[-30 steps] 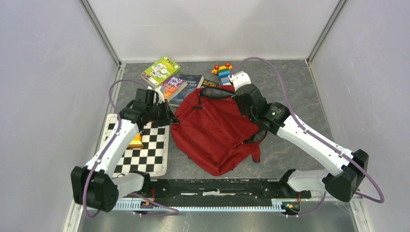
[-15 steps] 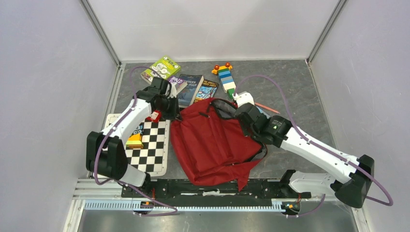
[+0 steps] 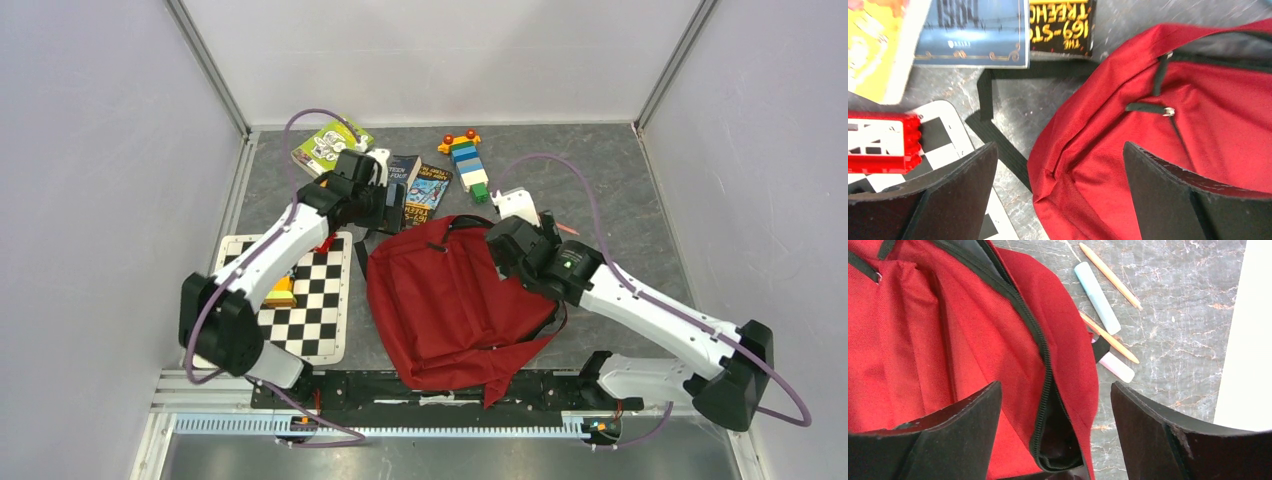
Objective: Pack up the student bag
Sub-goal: Adjust the student bag at the center of the board.
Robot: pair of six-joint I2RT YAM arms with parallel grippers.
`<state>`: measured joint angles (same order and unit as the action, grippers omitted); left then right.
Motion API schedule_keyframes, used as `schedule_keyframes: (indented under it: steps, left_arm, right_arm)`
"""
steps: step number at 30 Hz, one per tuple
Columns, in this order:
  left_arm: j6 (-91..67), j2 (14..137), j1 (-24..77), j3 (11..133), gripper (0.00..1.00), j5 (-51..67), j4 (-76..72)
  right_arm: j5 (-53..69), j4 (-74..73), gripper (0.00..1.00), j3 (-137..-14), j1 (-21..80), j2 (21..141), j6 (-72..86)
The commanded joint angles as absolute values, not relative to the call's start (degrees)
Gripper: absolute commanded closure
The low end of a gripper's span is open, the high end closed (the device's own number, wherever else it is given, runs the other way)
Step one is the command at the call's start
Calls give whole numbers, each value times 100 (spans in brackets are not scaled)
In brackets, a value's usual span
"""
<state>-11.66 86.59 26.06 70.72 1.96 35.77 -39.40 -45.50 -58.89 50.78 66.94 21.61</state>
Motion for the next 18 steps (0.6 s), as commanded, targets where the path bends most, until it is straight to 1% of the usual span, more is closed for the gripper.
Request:
schedule_keyframes:
  steps: [1,3,5,7,9,11,13,18]
  left_arm:
    - [-1475,7863,2633,6957,0,189,2871]
    - [-1646,7680,2637,6763,0,343,2864]
    - [-1897,7464,2630,6497,0,401,2887]
    - [-2184,7178,2630,6142,0,479,2834]
    - [-2506,6906,2630,5781,0,640,2679]
    - [-2798,6691,2629,5463,0,822,2536]
    - [-2987,6498,2629,5266,0,901,2496]
    - [-3102,6201,2628,5019,0,882,2625]
  right_arm:
    - [-3897,-4905,15,-6084,4915,6207,2278]
    - [-3662,-4997,16,-6221,4918,5952,2293]
    - [-3247,-4999,21,-6312,4918,5701,2265]
    - [-2502,-4941,24,-6304,4918,5532,2199]
    - [-1885,-4925,31,-6230,4913,5465,2277]
    - [-1564,-4867,35,-5945,4913,5360,2392]
    - [-1612,-4866,37,-5676,4915,5246,2480]
    - [-2176,-4940,41,-5350,4913,5212,2463]
